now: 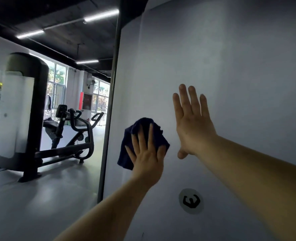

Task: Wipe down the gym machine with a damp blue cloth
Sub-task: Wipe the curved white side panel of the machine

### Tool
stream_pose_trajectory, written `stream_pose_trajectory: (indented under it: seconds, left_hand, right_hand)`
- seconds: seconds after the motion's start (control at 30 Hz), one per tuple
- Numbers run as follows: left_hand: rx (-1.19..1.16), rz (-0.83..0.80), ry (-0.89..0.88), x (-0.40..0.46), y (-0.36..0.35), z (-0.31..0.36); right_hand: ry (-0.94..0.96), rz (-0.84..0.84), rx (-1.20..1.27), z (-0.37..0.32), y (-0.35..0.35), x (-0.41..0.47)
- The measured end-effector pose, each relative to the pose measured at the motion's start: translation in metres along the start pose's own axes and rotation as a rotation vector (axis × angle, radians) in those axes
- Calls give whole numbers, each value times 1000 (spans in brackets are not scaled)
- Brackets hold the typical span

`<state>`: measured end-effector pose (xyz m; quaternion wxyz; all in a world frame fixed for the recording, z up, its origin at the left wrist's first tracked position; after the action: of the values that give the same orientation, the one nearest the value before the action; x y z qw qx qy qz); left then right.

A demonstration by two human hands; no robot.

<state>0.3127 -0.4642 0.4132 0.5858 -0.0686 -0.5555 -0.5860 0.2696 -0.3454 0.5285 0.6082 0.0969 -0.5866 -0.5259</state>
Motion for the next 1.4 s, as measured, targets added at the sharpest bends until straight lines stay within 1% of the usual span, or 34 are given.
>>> stream_pose_trajectory:
  seconds: [0.1,0.17,0.23,0.27,0.33,0.43,0.5,0.57,0.63,0.7,0.77,0.83,0.9,0.93,0.97,1.03,1.07,1.13,1.2,1.27,1.33,1.4]
  left_hand:
    - [-23,71,-22,45,33,8]
    - [26,101,-86,39,38,14]
    - [120,70,-208,19,29,21]
    - [147,45,-242,15,24,21]
    - [145,47,-229,34,31,22]
    - [16,81,-83,87,61,22]
    - [-61,100,-16,94,68,25]
    - [1,114,-72,68,61,36]
    - [99,108,-197,40,47,45]
    - [92,120,-232,46,48,42]
    - [29,154,-169,77,63,35]
    - [-40,150,-75,102,76,30]
    - [-128,124,13,102,78,32]
    - [-134,114,37,94,74,35]
    - [-102,103,34,82,68,37]
    - [2,99,-33,67,55,37]
    - [11,106,-52,68,53,33]
    - [-68,115,-9,87,57,18]
    - [-239,77,133,112,67,-3]
    - [-293,25,218,118,65,-19]
    - [-259,2,218,96,53,-25]
    - [-265,-3,184,62,37,-22]
  right_hand:
    - [-5,-11,18,2,-3,1]
    - [4,-6,26,2,-1,1]
    - [12,-9,37,3,1,-1]
    - [14,-12,41,4,1,-1]
    - [11,-18,40,4,1,-1]
    - [0,-22,37,3,0,2]
    - [-6,-16,33,2,1,2]
    - [-10,-8,22,2,2,2]
    - [-11,-1,7,2,2,0]
    - [-11,-8,3,2,1,0]
    - [-18,-14,-8,2,0,1]
    - [-33,-14,-15,3,1,2]
    - [-30,-11,-20,1,2,3]
    - [-18,-11,-18,-1,1,2]
    - [9,-21,-16,-4,0,0]
    - [72,-53,-2,-13,-9,-4]
    - [86,-61,9,-17,-12,-4]
    - [73,-56,38,-22,-16,-4]
    - [42,-39,48,-26,-19,-2]
    - [23,-23,51,-29,-22,-1]
    - [11,-17,63,-31,-24,0]
    - [-1,-15,75,-32,-23,0]
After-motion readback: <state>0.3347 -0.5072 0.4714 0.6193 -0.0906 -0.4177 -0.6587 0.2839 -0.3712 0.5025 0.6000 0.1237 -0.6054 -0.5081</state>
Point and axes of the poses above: each hand's wrist, its own x-axis towards the middle knuckle, its own y-axis out of the back of the hand, z = x × y, the point moved 7 cm from there along x, towards the middle knuckle, and after that the axes turned 14 degrees about x, right-handed, at the moved point
